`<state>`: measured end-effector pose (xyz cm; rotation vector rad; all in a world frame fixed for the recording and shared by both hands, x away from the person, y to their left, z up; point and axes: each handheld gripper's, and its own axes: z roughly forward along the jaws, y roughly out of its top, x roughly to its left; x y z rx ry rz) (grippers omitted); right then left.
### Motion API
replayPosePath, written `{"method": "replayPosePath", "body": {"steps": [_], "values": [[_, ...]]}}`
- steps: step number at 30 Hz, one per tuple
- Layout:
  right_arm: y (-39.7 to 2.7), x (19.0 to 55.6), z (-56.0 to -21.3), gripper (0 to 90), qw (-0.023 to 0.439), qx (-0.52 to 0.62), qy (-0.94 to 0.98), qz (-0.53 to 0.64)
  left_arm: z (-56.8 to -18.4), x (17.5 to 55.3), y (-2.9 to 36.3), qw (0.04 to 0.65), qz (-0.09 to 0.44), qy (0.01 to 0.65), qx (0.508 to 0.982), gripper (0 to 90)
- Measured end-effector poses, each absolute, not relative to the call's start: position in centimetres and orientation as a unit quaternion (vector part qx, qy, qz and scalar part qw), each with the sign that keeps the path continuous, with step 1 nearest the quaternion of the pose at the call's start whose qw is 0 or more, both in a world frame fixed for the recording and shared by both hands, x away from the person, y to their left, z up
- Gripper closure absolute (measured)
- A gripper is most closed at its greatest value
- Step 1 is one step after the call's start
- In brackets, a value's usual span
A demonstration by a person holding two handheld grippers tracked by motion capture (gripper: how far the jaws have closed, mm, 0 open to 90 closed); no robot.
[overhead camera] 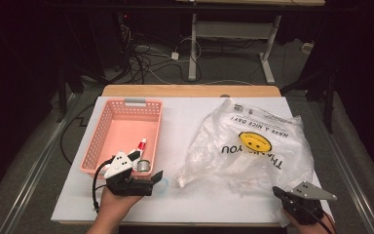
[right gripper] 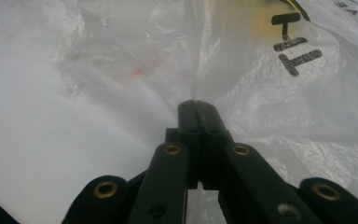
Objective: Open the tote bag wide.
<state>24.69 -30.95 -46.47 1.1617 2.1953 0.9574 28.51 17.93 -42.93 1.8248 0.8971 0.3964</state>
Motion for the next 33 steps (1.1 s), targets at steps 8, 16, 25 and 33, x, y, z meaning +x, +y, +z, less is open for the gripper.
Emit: {"method": "replayPosePath", "body": {"steps": [8, 16, 25, 33], "values": [[-28.1, 24.9, -46.5, 90.0, 0.231, 0.397, 0.812, 0.359, -42.8, 28.3, 17.9, 0.517, 0.163, 0.368, 0.756, 0.0], [-24.2, 24.6, -46.3, 80.2, 0.195, 0.354, 0.829, 0.388, -42.7, 28.5, 18.0, 0.518, 0.164, 0.369, 0.754, 0.0], [-28.1, 23.8, -43.2, 62.6, 0.238, 0.380, 0.776, 0.444, -42.4, 28.8, 17.0, 0.517, 0.169, 0.361, 0.758, 0.0], [-36.5, 31.5, -44.6, 60.7, 0.309, 0.489, 0.734, 0.356, -42.6, 28.7, 16.4, 0.510, 0.165, 0.354, 0.767, 0.0]]}}
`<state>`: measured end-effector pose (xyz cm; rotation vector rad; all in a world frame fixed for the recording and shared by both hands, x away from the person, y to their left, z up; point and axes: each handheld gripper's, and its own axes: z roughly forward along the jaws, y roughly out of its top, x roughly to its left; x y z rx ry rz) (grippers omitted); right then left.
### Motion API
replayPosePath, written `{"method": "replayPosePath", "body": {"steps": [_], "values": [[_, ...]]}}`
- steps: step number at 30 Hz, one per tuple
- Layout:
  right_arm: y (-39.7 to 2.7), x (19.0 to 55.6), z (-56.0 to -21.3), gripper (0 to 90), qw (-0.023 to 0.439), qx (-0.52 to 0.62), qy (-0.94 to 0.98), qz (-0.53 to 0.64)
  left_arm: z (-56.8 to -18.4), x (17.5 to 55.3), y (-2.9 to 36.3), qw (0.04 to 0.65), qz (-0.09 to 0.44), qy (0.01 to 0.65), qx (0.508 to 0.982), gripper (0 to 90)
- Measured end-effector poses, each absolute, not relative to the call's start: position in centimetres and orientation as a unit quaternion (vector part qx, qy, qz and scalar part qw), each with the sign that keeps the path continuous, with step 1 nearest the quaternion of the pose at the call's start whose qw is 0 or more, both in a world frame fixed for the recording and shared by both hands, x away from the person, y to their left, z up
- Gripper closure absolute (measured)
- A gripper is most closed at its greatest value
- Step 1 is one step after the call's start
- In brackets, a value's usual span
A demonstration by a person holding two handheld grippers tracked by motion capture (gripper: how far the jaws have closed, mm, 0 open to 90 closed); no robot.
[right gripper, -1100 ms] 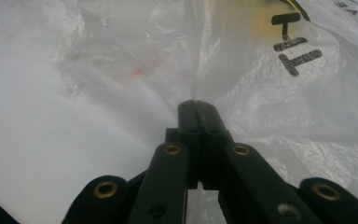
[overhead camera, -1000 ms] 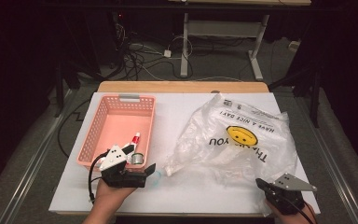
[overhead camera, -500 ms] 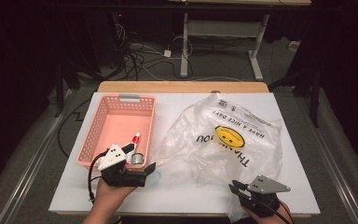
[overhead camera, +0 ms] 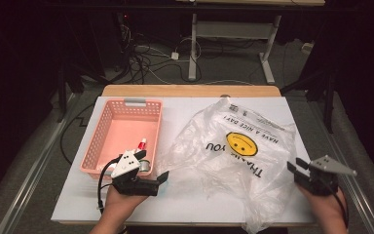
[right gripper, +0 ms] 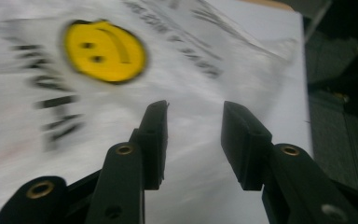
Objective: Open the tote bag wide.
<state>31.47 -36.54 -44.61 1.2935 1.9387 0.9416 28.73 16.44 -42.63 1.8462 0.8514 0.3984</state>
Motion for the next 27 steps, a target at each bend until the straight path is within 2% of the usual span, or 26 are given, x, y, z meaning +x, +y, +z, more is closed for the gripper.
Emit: {"method": "replayPosePath", "body": {"steps": [2, 4, 5, 6, 11, 13, 15, 16, 18, 19, 20, 21, 25, 27], "values": [[-37.4, 32.6, -44.9, 59.3, 0.308, 0.500, 0.728, 0.353, -42.7, 28.8, 16.4, 0.508, 0.165, 0.354, 0.768, 0.0], [-39.2, 35.9, -45.6, 46.4, 0.272, 0.539, 0.713, 0.357, -42.8, 28.8, 16.4, 0.506, 0.167, 0.354, 0.769, 0.0], [-39.2, 35.9, -45.6, 46.4, 0.272, 0.539, 0.713, 0.357, -42.8, 28.8, 16.4, 0.507, 0.166, 0.354, 0.768, 0.0], [-39.7, 37.9, -45.9, 40.4, 0.262, 0.556, 0.708, 0.348, -42.8, 28.8, 16.4, 0.507, 0.166, 0.355, 0.768, 0.0], [-39.8, 41.0, -46.6, 41.1, 0.242, 0.565, 0.716, 0.331, -43.0, 28.8, 16.3, 0.503, 0.162, 0.354, 0.772, 0.0], [-39.4, 41.9, -46.8, 44.5, 0.240, 0.565, 0.722, 0.318, -42.9, 28.7, 16.3, 0.504, 0.163, 0.352, 0.771, 0.0], [-38.9, 42.6, -47.3, 51.4, 0.238, 0.563, 0.733, 0.297, -42.9, 28.6, 16.3, 0.504, 0.166, 0.349, 0.773, 0.0], [-38.9, 42.6, -47.3, 51.4, 0.238, 0.563, 0.733, 0.297, -42.9, 28.6, 16.3, 0.504, 0.166, 0.349, 0.773, 0.0], [-38.7, 42.5, -47.3, 68.8, 0.249, 0.567, 0.726, 0.297, -43.0, 28.6, 16.3, 0.504, 0.164, 0.348, 0.773, 0.0], [-38.7, 42.5, -47.3, 68.8, 0.249, 0.567, 0.726, 0.297, -43.0, 28.6, 16.3, 0.504, 0.163, 0.348, 0.773, 0.0], [-38.7, 42.4, -47.4, 74.9, 0.248, 0.566, 0.726, 0.303, -43.0, 28.6, 16.3, 0.504, 0.163, 0.347, 0.774, 0.0], [-39.0, 42.2, -47.4, 86.3, 0.241, 0.572, 0.720, 0.310, -43.0, 28.6, 16.2, 0.504, 0.163, 0.347, 0.774, 0.0], [-39.5, 41.9, -47.3, 88.7, 0.240, 0.589, 0.706, 0.312, -43.1, 28.6, 16.2, 0.503, 0.163, 0.346, 0.775, 0.0], [-40.2, 40.8, -47.2, 88.8, 0.262, 0.605, 0.691, 0.297, -43.0, 28.6, 16.3, 0.503, 0.164, 0.347, 0.775, 0.0]]}}
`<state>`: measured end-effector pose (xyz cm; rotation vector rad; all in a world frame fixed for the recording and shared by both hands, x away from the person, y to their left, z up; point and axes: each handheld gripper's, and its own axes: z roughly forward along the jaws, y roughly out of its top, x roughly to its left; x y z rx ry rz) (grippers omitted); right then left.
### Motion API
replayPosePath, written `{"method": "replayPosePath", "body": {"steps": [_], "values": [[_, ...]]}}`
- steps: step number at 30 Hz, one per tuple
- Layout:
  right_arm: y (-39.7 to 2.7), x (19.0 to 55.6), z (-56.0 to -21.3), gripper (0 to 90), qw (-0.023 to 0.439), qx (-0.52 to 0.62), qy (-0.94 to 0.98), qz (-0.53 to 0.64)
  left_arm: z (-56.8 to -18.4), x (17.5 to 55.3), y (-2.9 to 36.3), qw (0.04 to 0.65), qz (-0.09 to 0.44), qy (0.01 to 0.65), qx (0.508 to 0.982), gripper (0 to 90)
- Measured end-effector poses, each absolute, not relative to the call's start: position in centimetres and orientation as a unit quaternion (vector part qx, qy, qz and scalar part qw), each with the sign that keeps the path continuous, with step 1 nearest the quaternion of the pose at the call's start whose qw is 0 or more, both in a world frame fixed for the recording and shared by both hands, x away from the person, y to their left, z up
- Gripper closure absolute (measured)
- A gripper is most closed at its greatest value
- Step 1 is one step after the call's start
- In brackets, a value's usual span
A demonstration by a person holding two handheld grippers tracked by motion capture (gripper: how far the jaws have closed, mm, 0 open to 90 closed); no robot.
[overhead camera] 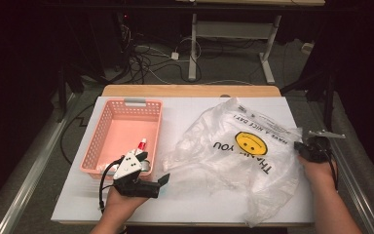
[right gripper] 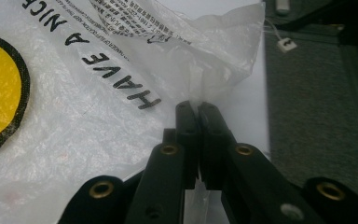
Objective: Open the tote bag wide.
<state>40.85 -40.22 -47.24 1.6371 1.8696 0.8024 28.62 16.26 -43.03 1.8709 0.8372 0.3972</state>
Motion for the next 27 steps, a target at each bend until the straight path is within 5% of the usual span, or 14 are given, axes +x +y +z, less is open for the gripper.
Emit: {"method": "replayPosePath", "body": {"steps": [11, 14, 15, 16, 19, 27], "values": [[-41.9, 33.8, -46.5, 86.6, 0.300, 0.612, 0.660, 0.317, -42.8, 28.8, 16.6, 0.510, 0.161, 0.353, 0.768, 0.0], [-41.9, 32.2, -46.4, 77.0, 0.302, 0.601, 0.665, 0.324, -42.7, 28.7, 16.6, 0.512, 0.166, 0.351, 0.766, 0.0], [-41.7, 31.4, -46.1, 65.7, 0.305, 0.592, 0.669, 0.330, -42.7, 28.7, 16.7, 0.512, 0.166, 0.352, 0.766, 0.0], [-41.7, 31.4, -46.1, 65.7, 0.305, 0.592, 0.669, 0.330, -42.7, 28.7, 16.7, 0.513, 0.165, 0.353, 0.765, 0.0], [-41.0, 29.6, -44.3, 46.3, 0.331, 0.558, 0.675, 0.353, -42.7, 28.8, 16.9, 0.516, 0.163, 0.355, 0.763, 0.0], [-38.4, 28.1, -43.2, 30.0, 0.279, 0.489, 0.693, 0.450, -42.5, 29.0, 17.0, 0.515, 0.159, 0.362, 0.761, 0.0]]}}
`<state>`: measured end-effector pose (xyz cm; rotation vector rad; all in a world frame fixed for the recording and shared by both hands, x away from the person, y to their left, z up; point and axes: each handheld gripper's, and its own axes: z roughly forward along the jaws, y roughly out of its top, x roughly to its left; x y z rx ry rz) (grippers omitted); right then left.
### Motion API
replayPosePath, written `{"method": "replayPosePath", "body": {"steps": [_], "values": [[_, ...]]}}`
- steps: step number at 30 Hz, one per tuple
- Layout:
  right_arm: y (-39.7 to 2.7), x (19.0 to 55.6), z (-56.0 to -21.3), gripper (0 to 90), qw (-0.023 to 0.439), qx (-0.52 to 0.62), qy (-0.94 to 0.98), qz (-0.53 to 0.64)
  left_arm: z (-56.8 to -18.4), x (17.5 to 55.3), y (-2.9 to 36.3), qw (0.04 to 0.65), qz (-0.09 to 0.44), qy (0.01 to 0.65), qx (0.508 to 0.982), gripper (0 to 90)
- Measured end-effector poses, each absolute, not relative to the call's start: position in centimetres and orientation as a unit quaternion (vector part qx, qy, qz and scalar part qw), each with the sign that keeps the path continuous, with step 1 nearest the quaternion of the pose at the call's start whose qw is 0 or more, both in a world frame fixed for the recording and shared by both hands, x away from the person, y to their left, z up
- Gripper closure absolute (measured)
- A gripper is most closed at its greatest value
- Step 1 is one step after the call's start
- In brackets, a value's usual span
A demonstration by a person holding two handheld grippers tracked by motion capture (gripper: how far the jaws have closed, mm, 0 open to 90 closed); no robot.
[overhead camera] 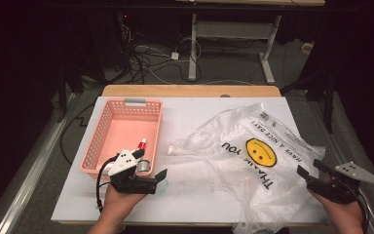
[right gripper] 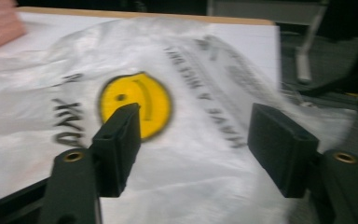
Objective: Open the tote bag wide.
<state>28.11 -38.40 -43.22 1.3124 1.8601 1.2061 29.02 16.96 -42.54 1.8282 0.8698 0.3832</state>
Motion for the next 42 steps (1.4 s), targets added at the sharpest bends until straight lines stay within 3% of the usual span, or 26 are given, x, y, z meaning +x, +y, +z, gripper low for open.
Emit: {"method": "replayPosePath", "body": {"steps": [2, 10, 25, 30, 31, 32, 35, 38, 42], "values": [[-37.9, 28.2, -43.3, 27.2, 0.272, 0.481, 0.697, 0.457, -42.5, 29.0, 16.9, 0.513, 0.156, 0.362, 0.762, 0.0], [-33.2, 29.3, -43.9, 0.0, 0.243, 0.430, 0.741, 0.454, -42.6, 29.1, 16.8, 0.514, 0.153, 0.361, 0.763, 0.0], [-26.9, 32.7, -43.6, 0.6, 0.209, 0.382, 0.785, 0.440, -42.5, 29.0, 16.4, 0.491, 0.144, 0.360, 0.780, 0.0], [-25.1, 33.5, -43.2, 9.6, 0.194, 0.366, 0.793, 0.447, -42.4, 29.0, 16.3, 0.498, 0.158, 0.357, 0.774, 0.0], [-24.6, 33.4, -43.1, 14.5, 0.187, 0.358, 0.795, 0.452, -42.5, 29.0, 16.3, 0.500, 0.156, 0.357, 0.773, 0.0], [-23.6, 32.9, -43.0, 26.5, 0.186, 0.334, 0.802, 0.460, -42.4, 29.1, 16.3, 0.501, 0.156, 0.357, 0.773, 0.0], [-22.6, 32.6, -43.2, 32.6, 0.172, 0.317, 0.813, 0.458, -42.5, 29.2, 16.0, 0.501, 0.158, 0.355, 0.774, 0.0], [-21.7, 32.3, -44.1, 33.1, 0.159, 0.303, 0.835, 0.431, -42.6, 29.0, 15.9, 0.498, 0.158, 0.354, 0.776, 0.0], [-21.8, 32.3, -45.6, 22.9, 0.146, 0.296, 0.854, 0.403, -42.7, 28.8, 15.8, 0.493, 0.159, 0.351, 0.780, 0.0]]}}
